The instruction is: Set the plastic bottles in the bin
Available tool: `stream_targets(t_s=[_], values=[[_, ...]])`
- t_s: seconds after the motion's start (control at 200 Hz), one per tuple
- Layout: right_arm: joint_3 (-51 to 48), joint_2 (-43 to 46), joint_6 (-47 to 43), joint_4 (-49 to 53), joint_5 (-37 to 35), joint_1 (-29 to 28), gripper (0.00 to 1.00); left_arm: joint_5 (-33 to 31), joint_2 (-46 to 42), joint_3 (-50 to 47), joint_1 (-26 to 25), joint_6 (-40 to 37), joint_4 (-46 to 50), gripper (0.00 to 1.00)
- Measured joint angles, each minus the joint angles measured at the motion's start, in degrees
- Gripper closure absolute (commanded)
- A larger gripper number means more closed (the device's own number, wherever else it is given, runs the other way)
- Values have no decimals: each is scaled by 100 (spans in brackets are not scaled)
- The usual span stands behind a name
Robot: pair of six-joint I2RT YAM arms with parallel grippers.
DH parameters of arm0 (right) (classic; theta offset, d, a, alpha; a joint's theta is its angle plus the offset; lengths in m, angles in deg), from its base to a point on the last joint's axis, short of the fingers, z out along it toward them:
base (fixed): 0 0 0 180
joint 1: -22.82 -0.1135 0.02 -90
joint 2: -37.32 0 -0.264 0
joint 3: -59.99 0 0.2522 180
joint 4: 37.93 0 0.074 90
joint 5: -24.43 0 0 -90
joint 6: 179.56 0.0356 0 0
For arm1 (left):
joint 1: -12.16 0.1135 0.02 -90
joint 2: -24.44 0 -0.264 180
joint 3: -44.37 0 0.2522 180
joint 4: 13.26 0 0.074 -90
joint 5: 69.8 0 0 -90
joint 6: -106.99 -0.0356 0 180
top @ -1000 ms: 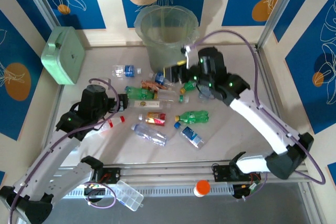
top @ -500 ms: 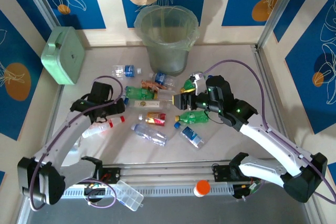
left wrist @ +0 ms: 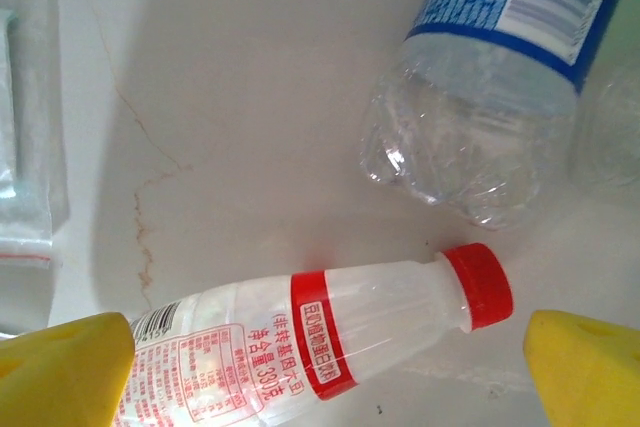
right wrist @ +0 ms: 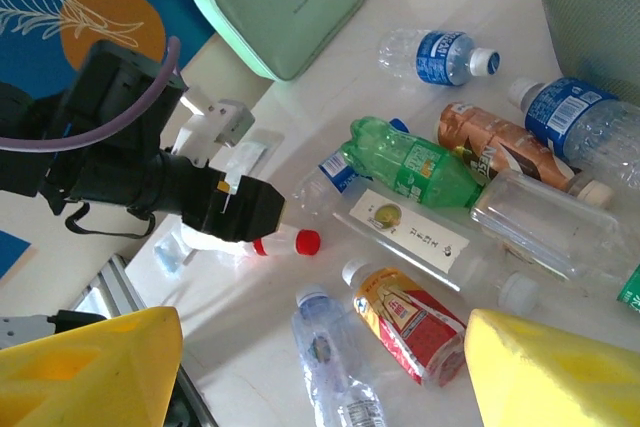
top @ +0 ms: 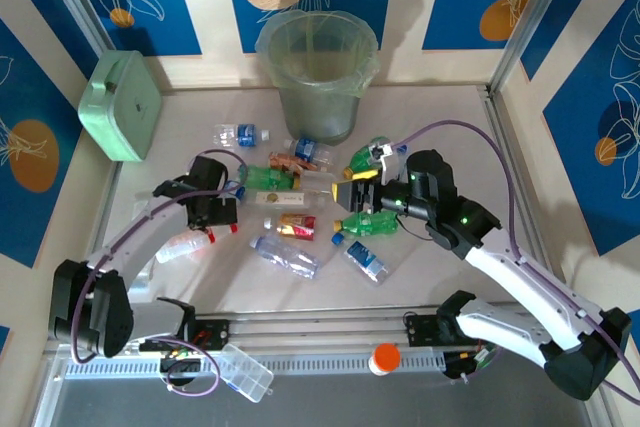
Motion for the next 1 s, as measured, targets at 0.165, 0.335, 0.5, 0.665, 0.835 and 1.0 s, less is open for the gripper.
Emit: stream_targets(t_s=[0.165, 0.335, 0.5, 0.665, 0.835, 1.0], values=[[-20, 33, 66, -50, 109, 20, 25, -212, -503, 306, 0, 1327, 490, 1], [-70, 31, 170, -140, 136, 20, 25, -260, -1067, 579, 48, 3856, 1340, 1], [-70, 31, 216, -164, 149, 22, 25, -413, -1272, 553, 57, 6019, 2109, 1], [-72, 31, 254, -160, 146, 22, 25, -640, -1049, 557, 98, 7064, 2332, 1], [-70, 31, 258, -160, 146, 22, 25, -634, -476, 470, 160, 7563, 2050, 1], [-72, 22, 256, -155, 122, 20, 25, -629, -83, 245, 350, 7635, 1578, 1]])
